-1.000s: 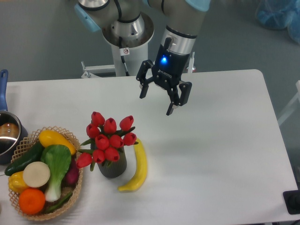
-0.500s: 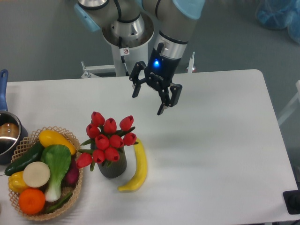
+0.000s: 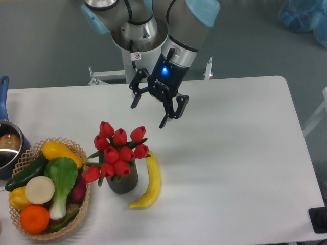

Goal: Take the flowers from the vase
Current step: 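Lower the open gripper over the tulip stems above the black vase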

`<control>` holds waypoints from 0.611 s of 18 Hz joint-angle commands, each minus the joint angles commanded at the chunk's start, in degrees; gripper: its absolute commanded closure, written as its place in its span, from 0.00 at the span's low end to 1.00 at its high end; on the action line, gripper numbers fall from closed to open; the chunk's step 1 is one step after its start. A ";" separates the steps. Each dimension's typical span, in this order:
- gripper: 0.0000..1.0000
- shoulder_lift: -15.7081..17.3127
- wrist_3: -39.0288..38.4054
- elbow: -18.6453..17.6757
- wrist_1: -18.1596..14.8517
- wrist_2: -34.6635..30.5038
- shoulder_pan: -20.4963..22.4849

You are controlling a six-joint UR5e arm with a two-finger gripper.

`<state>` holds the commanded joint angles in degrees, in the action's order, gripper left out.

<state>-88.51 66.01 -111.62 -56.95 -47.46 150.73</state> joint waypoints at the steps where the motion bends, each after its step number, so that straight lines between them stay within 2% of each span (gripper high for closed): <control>1: 0.00 0.00 -0.09 0.09 0.09 -0.53 -0.09; 4: 0.00 -0.61 -0.18 0.35 0.79 -1.06 -0.17; 8: 0.00 -5.43 -0.35 3.77 2.63 -0.53 -0.96; 11: 0.00 -7.12 -0.35 4.66 2.72 -0.62 -1.76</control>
<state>-95.62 65.65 -106.96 -54.23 -48.08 148.98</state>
